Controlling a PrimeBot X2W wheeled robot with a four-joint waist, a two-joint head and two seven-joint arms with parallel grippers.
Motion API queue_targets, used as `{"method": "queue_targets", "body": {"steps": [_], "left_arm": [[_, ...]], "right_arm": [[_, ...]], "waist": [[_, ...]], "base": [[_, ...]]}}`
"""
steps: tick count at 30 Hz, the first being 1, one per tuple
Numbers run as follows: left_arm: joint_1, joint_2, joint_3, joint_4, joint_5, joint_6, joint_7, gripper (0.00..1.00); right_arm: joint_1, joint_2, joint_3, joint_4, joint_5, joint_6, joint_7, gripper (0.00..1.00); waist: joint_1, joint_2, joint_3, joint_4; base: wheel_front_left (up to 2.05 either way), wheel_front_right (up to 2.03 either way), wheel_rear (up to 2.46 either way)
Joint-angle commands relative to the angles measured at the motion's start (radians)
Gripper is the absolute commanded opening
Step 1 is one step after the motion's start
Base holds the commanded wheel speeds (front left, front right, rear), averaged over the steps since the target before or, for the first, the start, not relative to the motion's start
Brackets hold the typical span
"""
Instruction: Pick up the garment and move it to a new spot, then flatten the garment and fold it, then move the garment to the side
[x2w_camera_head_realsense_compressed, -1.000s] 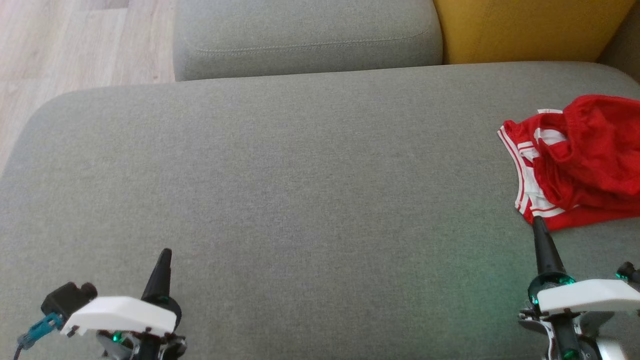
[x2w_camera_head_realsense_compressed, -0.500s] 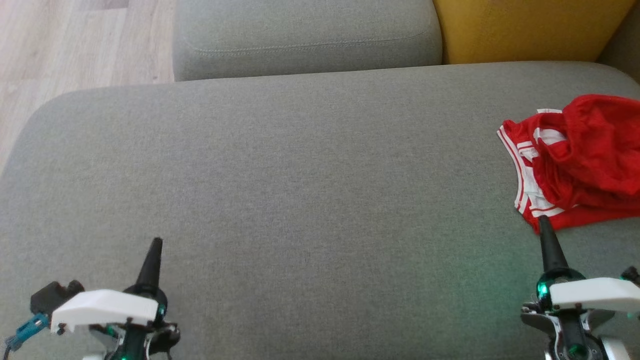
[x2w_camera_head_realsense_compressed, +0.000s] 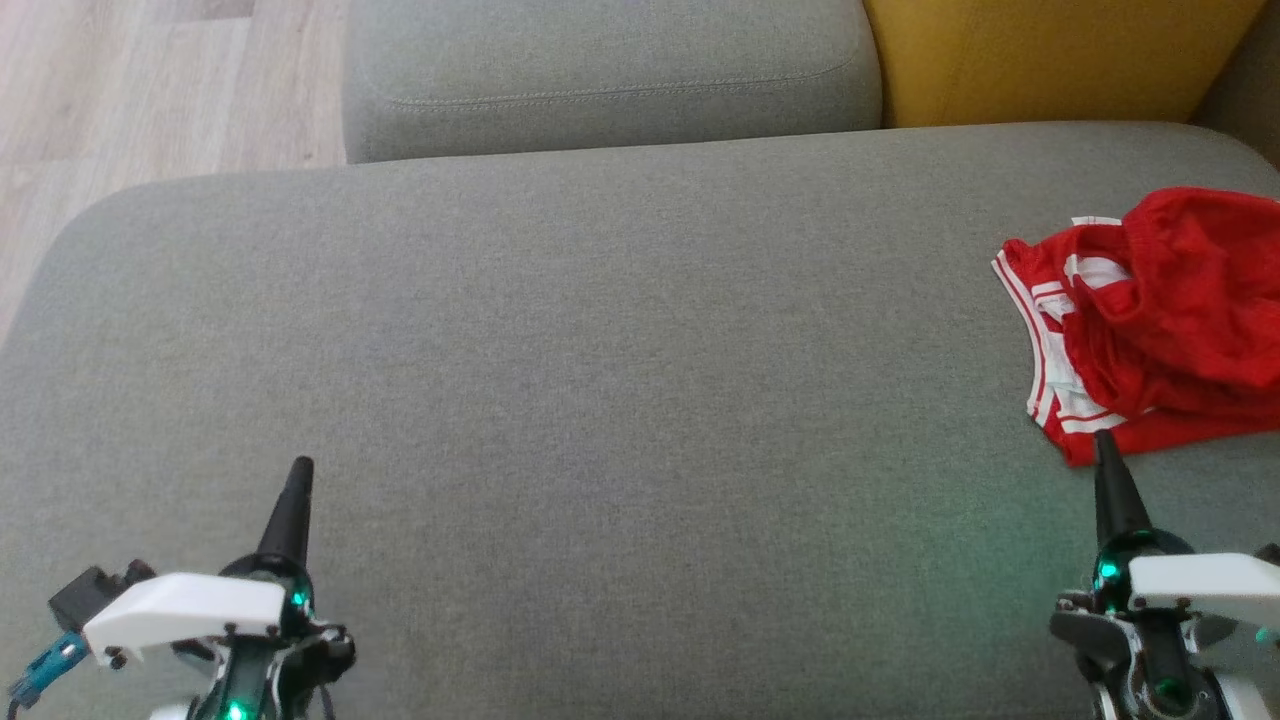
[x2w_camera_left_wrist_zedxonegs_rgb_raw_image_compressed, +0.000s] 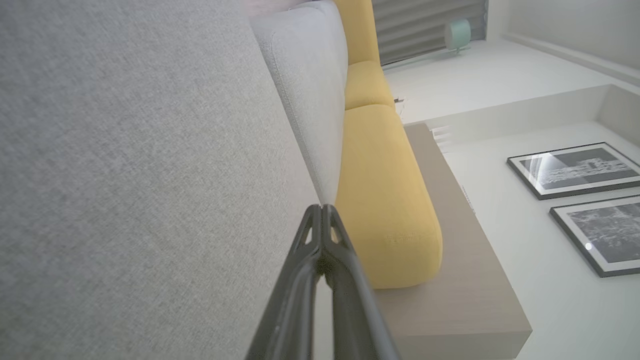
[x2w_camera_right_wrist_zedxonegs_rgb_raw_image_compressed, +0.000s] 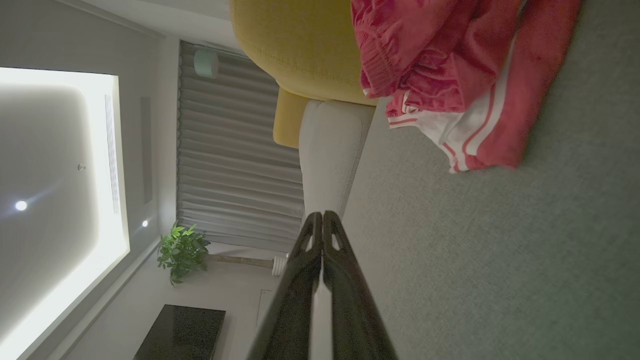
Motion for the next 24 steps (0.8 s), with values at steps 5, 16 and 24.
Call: {"method": "queue_targets", "body": {"steps": [5, 16, 24], "left_arm": [[-0.068, 0.001, 0.064, -0.016, -0.078, -0.027, 0.016, 0.00], [-0.088, -0.015, 0.105, 0.000, -0.199, -0.060, 0.039, 0.00], [-0.095, -0.022, 0.122, 0.007, -0.242, -0.072, 0.049, 0.00]], "right_arm": [[-0.074, -0.022, 0.009, -0.012, 0.087, 0.007, 0.005, 0.00], [-0.096, -0.022, -0.003, 0.019, 0.216, 0.007, 0.010, 0.00], [-0.104, -0.020, -0.008, 0.030, 0.262, 0.008, 0.013, 0.00]], "waist": [[0.0000, 0.0000, 0.000, -0.001], [0.0000, 0.0000, 0.000, -0.002], [0.0000, 0.0000, 0.000, -0.003]], "base": [[0.00, 0.00, 0.00], [0.00, 0.00, 0.00], [0.00, 0.00, 0.00]]}}
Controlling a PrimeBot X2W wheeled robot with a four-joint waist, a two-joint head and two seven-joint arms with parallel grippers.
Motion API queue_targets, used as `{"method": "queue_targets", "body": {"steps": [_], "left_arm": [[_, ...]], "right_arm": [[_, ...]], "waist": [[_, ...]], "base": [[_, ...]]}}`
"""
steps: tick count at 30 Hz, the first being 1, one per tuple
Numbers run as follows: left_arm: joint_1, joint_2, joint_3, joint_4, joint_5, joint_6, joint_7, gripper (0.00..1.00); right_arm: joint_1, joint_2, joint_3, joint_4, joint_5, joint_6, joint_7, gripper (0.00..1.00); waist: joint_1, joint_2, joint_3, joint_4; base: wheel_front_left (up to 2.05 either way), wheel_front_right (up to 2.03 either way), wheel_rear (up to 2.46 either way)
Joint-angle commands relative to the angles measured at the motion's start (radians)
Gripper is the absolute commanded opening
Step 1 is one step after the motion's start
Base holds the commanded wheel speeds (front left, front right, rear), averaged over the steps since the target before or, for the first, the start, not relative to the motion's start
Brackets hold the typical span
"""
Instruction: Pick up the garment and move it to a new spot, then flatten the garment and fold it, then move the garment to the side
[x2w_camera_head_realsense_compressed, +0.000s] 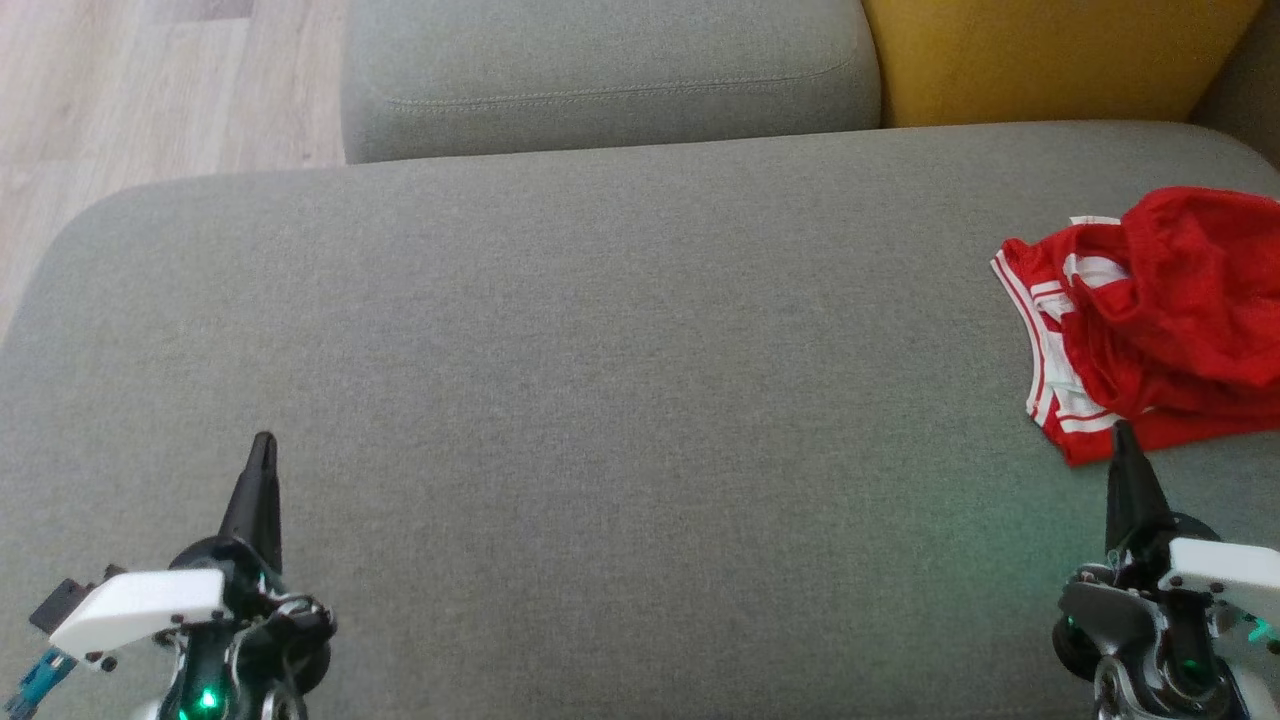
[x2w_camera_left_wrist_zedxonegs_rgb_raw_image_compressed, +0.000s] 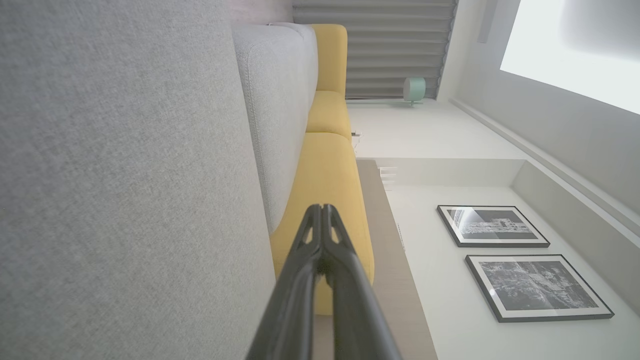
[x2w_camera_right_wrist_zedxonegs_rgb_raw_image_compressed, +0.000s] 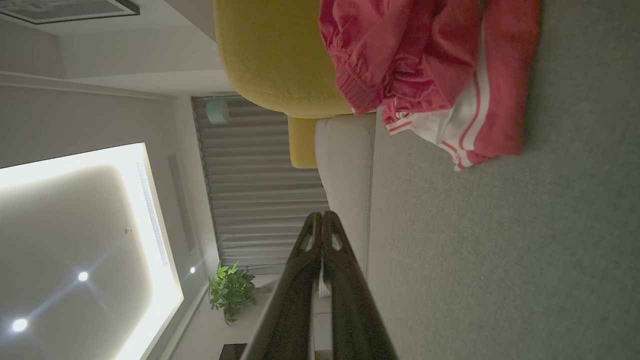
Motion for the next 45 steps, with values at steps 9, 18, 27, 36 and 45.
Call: {"method": "queue_targets", "body": {"steps": [9, 18, 27, 36, 45], "left_arm": [[-0.054, 0.007, 0.040, -0.026, 0.000, -0.007, 0.008, 0.00], [-0.055, 0.005, 0.043, -0.026, 0.002, -0.007, 0.010, 0.00], [-0.055, 0.003, 0.045, -0.026, 0.004, -0.007, 0.012, 0.00], [-0.055, 0.002, 0.048, -0.026, 0.007, -0.007, 0.014, 0.00], [-0.055, 0.000, 0.050, -0.026, 0.008, -0.007, 0.016, 0.00]], "right_arm": [[-0.051, -0.015, 0.015, -0.030, 0.003, 0.008, 0.014, 0.00], [-0.051, -0.013, 0.011, -0.030, 0.000, 0.008, 0.016, 0.00], [-0.051, -0.010, 0.008, -0.030, -0.003, 0.008, 0.019, 0.00], [-0.052, -0.008, 0.005, -0.030, -0.006, 0.008, 0.022, 0.00], [-0.052, -0.007, 0.002, -0.030, -0.008, 0.008, 0.023, 0.00]], "waist": [[0.0000, 0.0000, 0.000, 0.000], [0.0000, 0.0000, 0.000, 0.000], [0.0000, 0.0000, 0.000, 0.000], [0.0000, 0.0000, 0.000, 0.000], [0.0000, 0.0000, 0.000, 0.000]], "base": [[0.00, 0.00, 0.00], [0.00, 0.00, 0.00], [0.00, 0.00, 0.00], [0.00, 0.00, 0.00], [0.00, 0.00, 0.00]]}}
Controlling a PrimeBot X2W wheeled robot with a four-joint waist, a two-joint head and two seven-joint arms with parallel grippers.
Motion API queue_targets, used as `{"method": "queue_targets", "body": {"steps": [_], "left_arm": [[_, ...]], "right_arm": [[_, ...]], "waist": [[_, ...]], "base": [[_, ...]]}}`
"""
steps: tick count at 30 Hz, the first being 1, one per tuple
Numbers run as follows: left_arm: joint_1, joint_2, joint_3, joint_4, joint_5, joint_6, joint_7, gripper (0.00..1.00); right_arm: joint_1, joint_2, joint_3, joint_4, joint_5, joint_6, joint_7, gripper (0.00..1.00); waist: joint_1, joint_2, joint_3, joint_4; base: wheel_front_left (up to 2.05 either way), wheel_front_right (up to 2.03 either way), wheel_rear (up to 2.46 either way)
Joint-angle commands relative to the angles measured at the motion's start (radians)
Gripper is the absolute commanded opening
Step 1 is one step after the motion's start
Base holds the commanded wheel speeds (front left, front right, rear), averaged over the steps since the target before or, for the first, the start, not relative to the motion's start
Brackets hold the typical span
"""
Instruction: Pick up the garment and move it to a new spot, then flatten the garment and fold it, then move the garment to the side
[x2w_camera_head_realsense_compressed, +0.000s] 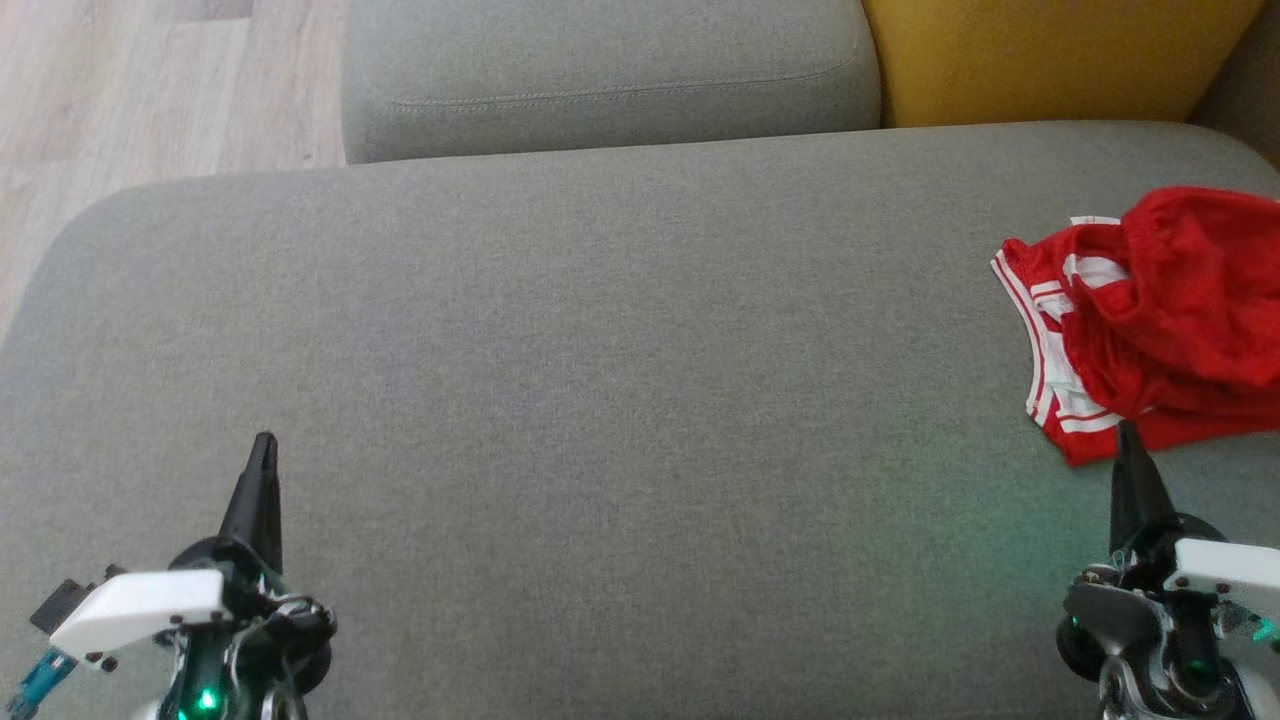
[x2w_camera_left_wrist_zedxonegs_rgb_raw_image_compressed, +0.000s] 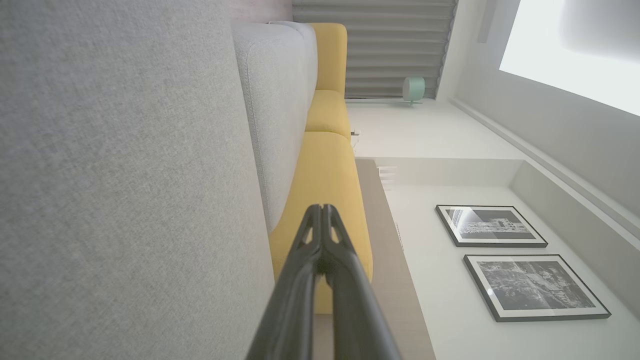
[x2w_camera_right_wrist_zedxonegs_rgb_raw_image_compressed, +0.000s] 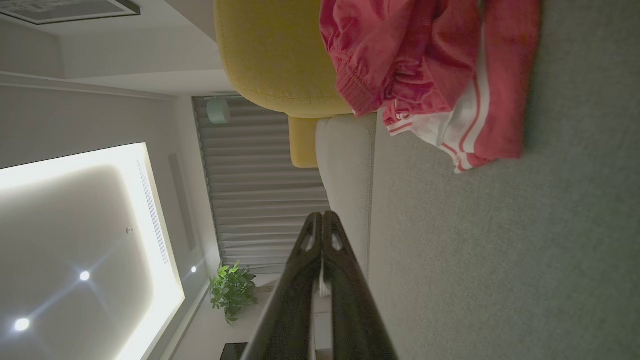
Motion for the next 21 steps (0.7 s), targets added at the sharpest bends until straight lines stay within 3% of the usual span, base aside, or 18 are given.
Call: {"method": "queue_targets", "body": {"steps": [1, 21], "left_arm": [[-0.055, 0.006, 0.042, -0.026, 0.008, -0.007, 0.004, 0.00], [-0.056, 0.003, 0.046, -0.026, 0.012, -0.007, 0.008, 0.00]], "right_arm": [[-0.052, -0.008, 0.017, -0.030, -0.007, 0.008, 0.006, 0.00], [-0.052, -0.004, 0.011, -0.030, -0.012, 0.008, 0.010, 0.00]], "waist": [[0.0000, 0.0000, 0.000, 0.000], [0.0000, 0.0000, 0.000, 0.000]], "base": [[0.00, 0.00, 0.00], [0.00, 0.00, 0.00]]}}
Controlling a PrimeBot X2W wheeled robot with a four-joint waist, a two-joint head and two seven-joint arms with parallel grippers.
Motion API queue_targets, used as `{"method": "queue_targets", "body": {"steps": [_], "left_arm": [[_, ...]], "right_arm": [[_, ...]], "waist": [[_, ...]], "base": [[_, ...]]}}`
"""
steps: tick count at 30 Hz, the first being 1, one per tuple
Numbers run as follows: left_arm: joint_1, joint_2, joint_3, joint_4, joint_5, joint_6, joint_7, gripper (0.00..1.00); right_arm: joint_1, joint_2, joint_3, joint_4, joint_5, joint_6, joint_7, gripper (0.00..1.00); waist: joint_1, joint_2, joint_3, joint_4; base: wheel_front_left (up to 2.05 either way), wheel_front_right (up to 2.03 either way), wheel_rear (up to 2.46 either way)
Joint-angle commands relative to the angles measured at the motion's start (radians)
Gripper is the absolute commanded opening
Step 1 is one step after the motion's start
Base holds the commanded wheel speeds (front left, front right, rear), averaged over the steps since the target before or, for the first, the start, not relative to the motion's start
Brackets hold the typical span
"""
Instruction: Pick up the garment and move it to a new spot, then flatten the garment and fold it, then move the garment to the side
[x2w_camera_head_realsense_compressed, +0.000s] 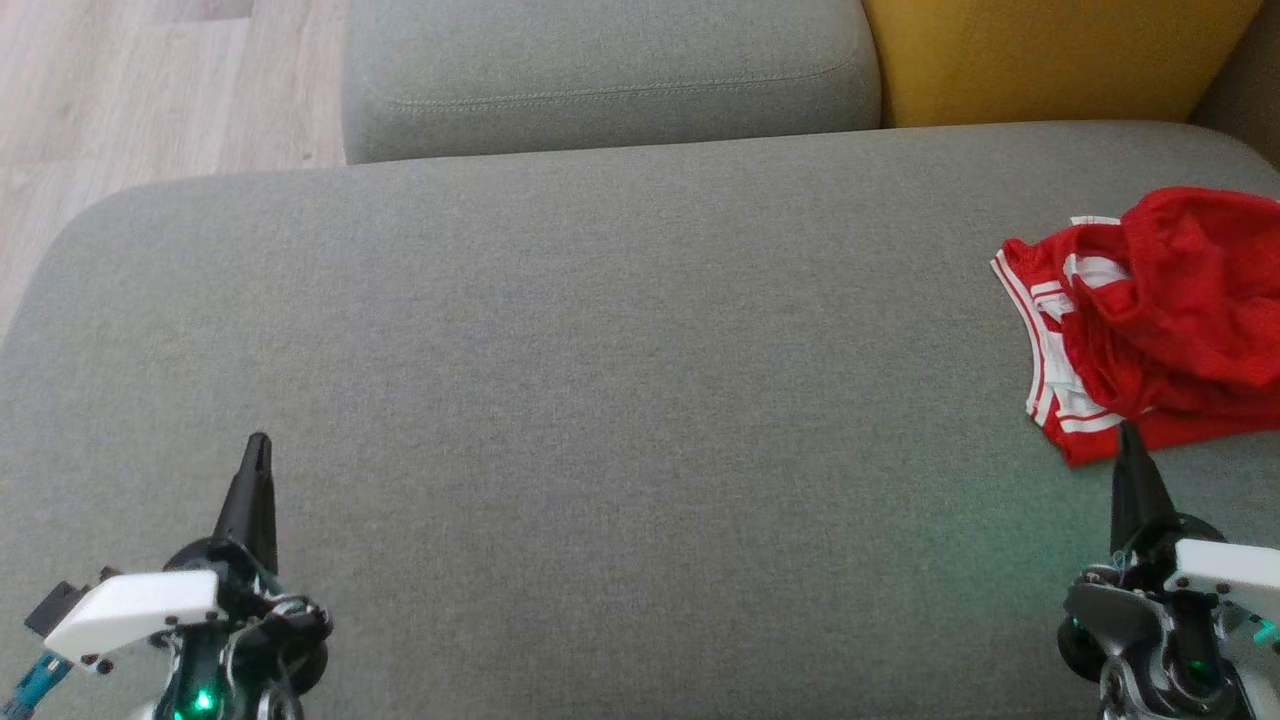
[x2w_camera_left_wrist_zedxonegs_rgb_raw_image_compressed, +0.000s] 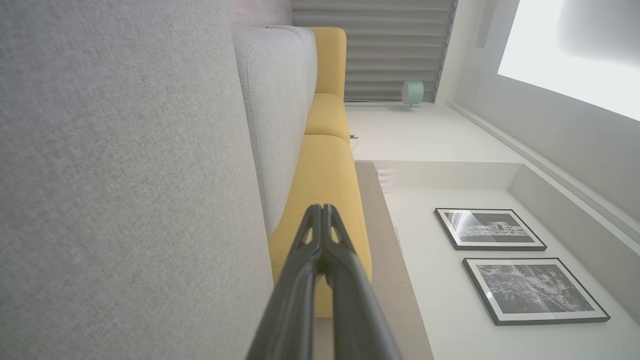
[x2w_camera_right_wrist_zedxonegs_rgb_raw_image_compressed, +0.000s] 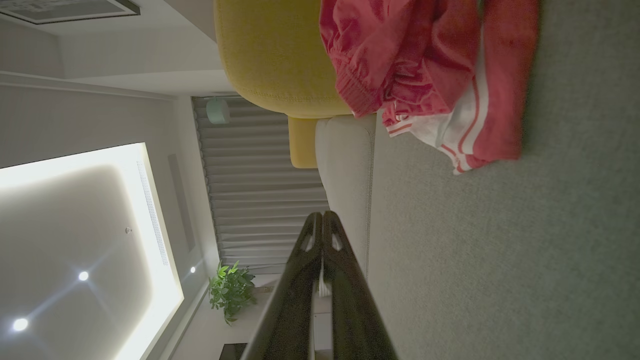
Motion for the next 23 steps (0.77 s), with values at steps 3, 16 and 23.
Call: {"method": "queue_targets", "body": {"steps": [3, 16, 23], "left_arm": [[-0.056, 0.006, 0.033, -0.026, 0.011, -0.007, 0.007, 0.00], [-0.056, 0.005, 0.035, -0.026, 0.013, -0.007, 0.009, 0.00], [-0.056, 0.004, 0.036, -0.026, 0.013, -0.007, 0.010, 0.00]], "right_arm": [[-0.053, -0.006, 0.016, -0.030, -0.005, 0.008, 0.008, 0.00], [-0.053, -0.004, 0.014, -0.030, -0.008, 0.008, 0.010, 0.00], [-0.053, -0.004, 0.013, -0.030, -0.009, 0.008, 0.011, 0.00]], "waist": [[0.0000, 0.0000, 0.000, 0.000], [0.0000, 0.0000, 0.000, 0.000], [0.0000, 0.0000, 0.000, 0.000]], "base": [[0.00, 0.00, 0.00], [0.00, 0.00, 0.00], [0.00, 0.00, 0.00]]}}
